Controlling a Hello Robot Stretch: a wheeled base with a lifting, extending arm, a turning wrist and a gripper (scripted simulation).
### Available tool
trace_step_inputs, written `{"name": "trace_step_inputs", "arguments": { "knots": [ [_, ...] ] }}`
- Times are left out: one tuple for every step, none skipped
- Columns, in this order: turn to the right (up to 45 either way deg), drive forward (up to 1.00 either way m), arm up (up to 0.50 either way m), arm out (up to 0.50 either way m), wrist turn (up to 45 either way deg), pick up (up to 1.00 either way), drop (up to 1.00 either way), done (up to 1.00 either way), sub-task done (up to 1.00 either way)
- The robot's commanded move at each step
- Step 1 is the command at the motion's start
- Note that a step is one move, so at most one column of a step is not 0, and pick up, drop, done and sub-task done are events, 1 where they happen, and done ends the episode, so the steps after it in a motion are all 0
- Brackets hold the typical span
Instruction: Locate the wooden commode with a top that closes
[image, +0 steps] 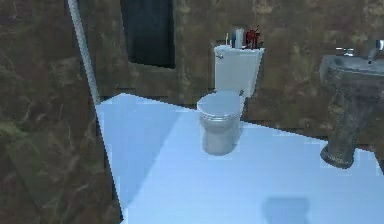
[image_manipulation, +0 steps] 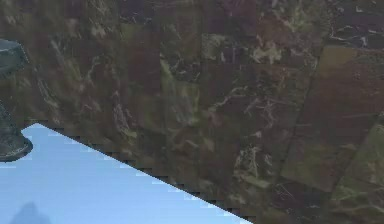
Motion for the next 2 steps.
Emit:
{"name": "trace_step_inputs", "arguments": {
  "knots": [
    [0.0,1.0,0.0,0.0,0.0,0.0,0.0,0.0,0.0],
    [-6.0,0.0,0.0,0.0,0.0,0.0,0.0,0.0,0.0]
  ]
}}
